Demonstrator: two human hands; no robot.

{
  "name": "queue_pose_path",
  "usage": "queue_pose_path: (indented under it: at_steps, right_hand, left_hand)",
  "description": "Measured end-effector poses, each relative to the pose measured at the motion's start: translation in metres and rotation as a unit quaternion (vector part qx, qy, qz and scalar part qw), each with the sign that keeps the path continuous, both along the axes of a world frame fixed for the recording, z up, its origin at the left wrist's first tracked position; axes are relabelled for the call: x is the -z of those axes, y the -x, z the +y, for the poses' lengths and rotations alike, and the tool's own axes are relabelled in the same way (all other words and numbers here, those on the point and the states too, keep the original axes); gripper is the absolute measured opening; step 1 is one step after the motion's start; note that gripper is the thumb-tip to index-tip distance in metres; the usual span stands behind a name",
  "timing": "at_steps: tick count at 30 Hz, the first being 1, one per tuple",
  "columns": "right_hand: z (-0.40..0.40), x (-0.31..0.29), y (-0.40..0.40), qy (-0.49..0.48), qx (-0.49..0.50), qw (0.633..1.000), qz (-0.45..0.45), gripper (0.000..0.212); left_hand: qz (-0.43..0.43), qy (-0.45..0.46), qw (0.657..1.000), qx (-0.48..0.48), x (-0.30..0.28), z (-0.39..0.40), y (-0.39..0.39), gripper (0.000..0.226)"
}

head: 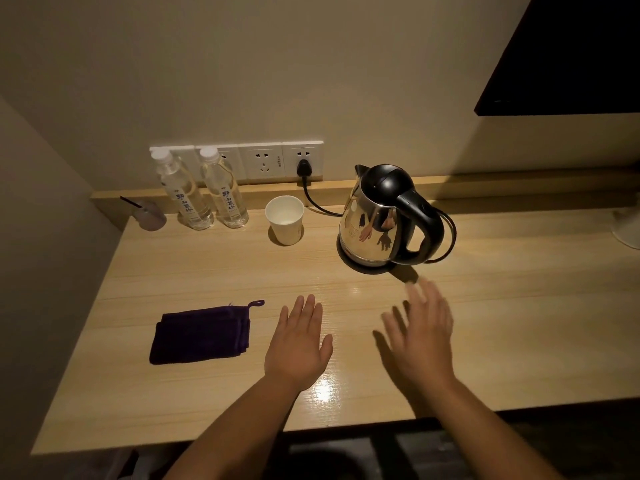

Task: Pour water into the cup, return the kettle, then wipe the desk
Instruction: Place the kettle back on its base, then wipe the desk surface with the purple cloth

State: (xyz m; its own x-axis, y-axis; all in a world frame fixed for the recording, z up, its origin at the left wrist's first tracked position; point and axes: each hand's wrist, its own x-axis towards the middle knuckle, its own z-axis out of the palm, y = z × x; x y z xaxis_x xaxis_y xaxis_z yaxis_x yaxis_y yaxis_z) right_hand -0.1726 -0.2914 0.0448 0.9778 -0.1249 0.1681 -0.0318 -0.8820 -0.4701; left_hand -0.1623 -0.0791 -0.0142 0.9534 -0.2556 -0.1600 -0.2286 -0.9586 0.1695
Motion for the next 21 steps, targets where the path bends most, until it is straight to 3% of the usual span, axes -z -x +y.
queue_pose_path:
  at_steps: [3, 6, 10, 21]
  right_hand:
    - [0.014, 0.035, 0.010, 0.125, -0.136, 0.981, 0.066, 0.063]
    - [0.016, 0.053, 0.002, 0.189, -0.190, 0.957, 0.110, 0.066]
    - [0.013, 0.063, -0.002, 0.201, -0.198, 0.947, 0.151, 0.069]
    - [0.018, 0.055, 0.000, 0.199, -0.187, 0.949, 0.156, 0.068]
  left_hand:
    - [0.001, -0.001, 1.000, -0.002, 0.000, -0.001, 0.000, 0.068]
    - [0.001, -0.001, 1.000, -0.005, 0.000, -0.001, 0.001, 0.068]
    - [0.004, -0.006, 1.000, -0.004, 0.002, -0.001, 0.001, 0.069]
    - [0.031, -0.016, 0.999, -0.025, -0.015, 0.005, 0.012, 0.067]
